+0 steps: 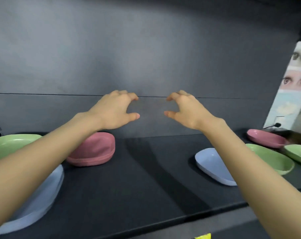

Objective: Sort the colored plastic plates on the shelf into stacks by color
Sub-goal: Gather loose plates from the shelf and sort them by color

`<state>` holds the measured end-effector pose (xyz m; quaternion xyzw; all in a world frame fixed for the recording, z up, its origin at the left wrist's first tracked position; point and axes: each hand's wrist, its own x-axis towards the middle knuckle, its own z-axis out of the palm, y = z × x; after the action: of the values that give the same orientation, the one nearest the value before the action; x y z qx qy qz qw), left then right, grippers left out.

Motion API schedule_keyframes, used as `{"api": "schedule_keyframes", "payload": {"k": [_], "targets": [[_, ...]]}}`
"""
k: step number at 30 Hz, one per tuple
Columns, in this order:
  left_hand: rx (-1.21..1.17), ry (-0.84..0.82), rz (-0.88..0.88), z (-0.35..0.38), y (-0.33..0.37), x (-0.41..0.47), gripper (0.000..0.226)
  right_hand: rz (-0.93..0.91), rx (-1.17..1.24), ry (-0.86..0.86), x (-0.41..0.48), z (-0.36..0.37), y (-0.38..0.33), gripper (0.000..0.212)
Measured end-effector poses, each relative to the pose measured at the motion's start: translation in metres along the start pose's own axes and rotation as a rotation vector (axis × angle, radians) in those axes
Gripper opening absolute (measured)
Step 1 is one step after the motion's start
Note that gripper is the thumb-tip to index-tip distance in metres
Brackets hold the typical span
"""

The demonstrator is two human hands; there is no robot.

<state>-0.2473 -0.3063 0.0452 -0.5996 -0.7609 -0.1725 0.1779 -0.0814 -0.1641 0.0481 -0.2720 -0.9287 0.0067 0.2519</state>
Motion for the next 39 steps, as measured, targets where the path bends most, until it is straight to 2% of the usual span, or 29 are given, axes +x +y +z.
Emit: {"api": "schedule_keyframes", "payload": {"k": [9, 16, 23, 30, 39], "targets": [[-0.101, 0.077, 0.07, 0.021, 0.192, -0.026, 0.055, 0.049, -0.04, 0.063, -0.133, -0.079, 0.121, 0.043], [-0.14, 0.01, 0.107, 0.05, 0.283, -0.011, 0.055, 0.109, -0.022, 0.038, -0.186, -0.103, 0.204, 0.041], [-0.155, -0.049, 0.145, 0.087, 0.333, 0.038, 0.054, 0.157, -0.02, -0.001, -0.194, -0.101, 0.279, 0.038], [-0.118, -0.16, 0.131, 0.144, 0.355, 0.106, 0.059, 0.141, -0.047, -0.054, -0.16, -0.077, 0.356, 0.039], [-0.117, -0.531, 0.014, 0.21, 0.357, 0.184, 0.091, 0.125, 0.006, -0.195, -0.097, -0.037, 0.447, 0.042]]}}
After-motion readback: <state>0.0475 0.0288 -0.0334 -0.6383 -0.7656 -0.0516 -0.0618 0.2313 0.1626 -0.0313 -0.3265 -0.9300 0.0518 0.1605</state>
